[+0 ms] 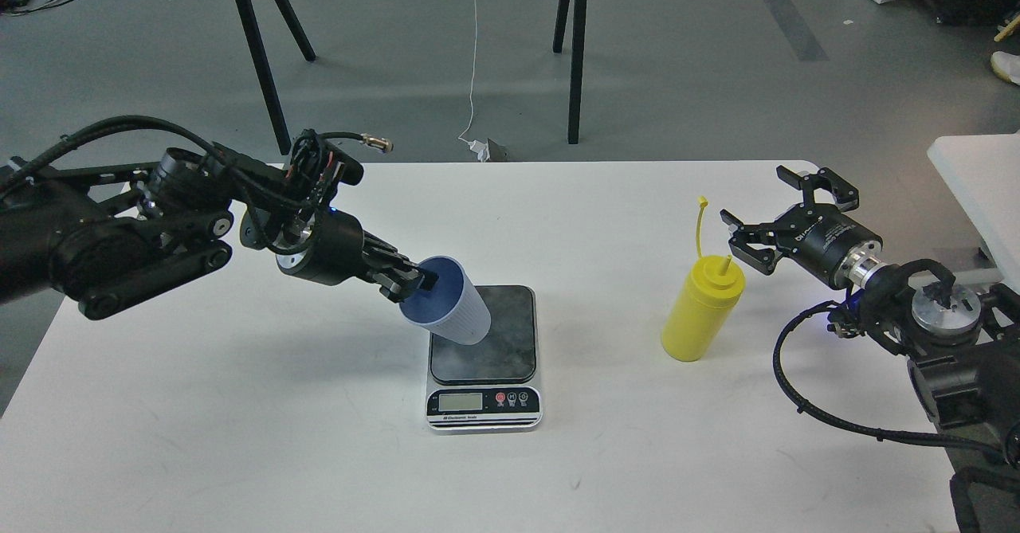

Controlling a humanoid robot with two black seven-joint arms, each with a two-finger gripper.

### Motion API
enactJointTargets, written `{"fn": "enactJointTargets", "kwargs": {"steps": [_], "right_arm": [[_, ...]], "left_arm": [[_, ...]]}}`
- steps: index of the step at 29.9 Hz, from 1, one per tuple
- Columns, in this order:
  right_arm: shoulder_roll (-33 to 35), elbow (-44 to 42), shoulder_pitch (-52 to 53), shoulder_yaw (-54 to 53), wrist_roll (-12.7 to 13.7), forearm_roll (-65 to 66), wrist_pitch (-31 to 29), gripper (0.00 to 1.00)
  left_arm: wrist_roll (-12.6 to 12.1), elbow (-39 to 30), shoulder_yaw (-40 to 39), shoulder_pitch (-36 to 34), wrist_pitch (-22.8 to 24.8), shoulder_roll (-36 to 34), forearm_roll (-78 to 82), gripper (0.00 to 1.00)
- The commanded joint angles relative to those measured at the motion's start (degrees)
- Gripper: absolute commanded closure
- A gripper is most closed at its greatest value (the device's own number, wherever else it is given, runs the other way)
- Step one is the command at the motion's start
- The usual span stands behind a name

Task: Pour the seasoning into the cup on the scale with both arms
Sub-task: 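Carry the blue cup with the left gripper onto the scale and release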

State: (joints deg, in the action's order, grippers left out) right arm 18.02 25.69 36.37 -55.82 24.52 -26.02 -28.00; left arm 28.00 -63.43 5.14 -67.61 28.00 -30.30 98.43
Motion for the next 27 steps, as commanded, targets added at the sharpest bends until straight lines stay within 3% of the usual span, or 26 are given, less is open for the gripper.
{"fn": "enactJointTargets", "kwargs": {"steps": [1,10,15,21,27], "right_arm": [[0.26,-0.03,0.01,0.01,0.00,0.00,0.00,0.01],[0.09,-0.55,-0.07,0.01,0.00,0.00,0.00,0.01],[-0.09,-0.82,-0.07,0.01,0.00,0.00,0.00,0.01],[-0.09,-0.82,-0.07,0.01,0.00,0.00,0.00,0.01],[-0.09,-0.82,-0.07,0.01,0.00,0.00,0.00,0.01]], "left_arm": [[0.00,3.92,0.31,-0.07,0.00,3.76,0.53,1.00],[0.00,4.63,0.40,0.02,0.00,5.70,0.45,0.99],[0.00,4.54,0.40,0.02,0.00,5.08,0.36,0.77],[0.00,4.46,0.31,0.02,0.00,4.73,-0.34,0.63],[0.00,4.46,0.14,-0.07,0.00,4.73,-0.87,0.32]]}}
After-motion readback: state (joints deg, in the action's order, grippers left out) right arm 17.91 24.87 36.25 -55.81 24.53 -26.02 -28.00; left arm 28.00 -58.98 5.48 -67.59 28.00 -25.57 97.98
